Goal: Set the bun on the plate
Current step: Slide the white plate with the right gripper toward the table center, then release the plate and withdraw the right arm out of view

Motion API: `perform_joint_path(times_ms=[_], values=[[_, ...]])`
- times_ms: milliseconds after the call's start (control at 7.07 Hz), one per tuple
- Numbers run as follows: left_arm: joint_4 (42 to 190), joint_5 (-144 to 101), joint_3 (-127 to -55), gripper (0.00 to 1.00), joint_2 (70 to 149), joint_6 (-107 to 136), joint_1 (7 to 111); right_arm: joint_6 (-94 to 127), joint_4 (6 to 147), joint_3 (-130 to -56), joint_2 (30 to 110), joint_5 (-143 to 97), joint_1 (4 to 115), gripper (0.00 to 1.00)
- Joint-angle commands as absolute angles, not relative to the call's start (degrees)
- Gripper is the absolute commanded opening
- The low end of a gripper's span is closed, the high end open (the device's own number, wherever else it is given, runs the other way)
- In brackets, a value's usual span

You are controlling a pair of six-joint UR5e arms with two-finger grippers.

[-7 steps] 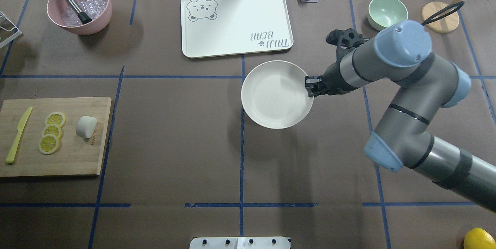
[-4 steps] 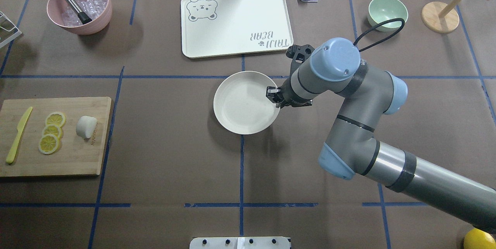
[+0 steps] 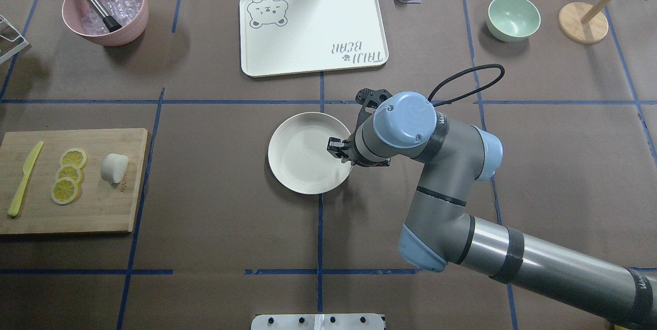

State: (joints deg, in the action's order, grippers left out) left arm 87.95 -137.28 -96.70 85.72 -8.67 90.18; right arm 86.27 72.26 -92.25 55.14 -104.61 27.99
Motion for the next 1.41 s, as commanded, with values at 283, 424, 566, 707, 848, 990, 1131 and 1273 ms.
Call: perform_joint_path(times_ms=[283,424,566,707,848,990,1131,1273], values=[[88.24,-136.59,-100.54,1.0,83.94,-8.7,90.09,70.73,85.39,-93.51,56.5,-119.22,44.76,1.0],[88.24,-136.58,-100.63,1.0,83.94,-8.61,90.09,61.35,87.6,-93.78,58.17,-122.83,50.57,1.0],[88.33,-136.67,-100.63,1.0,84.2,-8.35,89.74,51.69,87.63,-94.56,62.71,-126.79,56.98,1.0],[88.42,-136.84,-100.63,1.0,84.81,-8.26,89.65,41.24,87.63,-94.74,66.67,-130.22,63.83,1.0],[88.5,-137.28,-100.63,1.0,85.16,-8.35,89.56,28.6,87.71,-94.66,72.1,-131.82,69.73,1.0],[89.64,-137.2,-100.63,1.0,86.21,-8.44,89.21,17.69,87.8,-94.48,76.77,-131.84,74.66,1.0],[92.87,-137.2,-100.55,1.0,86.57,-8.26,89.12,8.09,88.59,-94.57,80.64,-131.92,79.49,1.0],[94.38,-137.2,-99.68,1.0,86.4,-8.35,89.12,-2.7,88.85,-94.83,86.34,-131.84,84.15,1.0]])
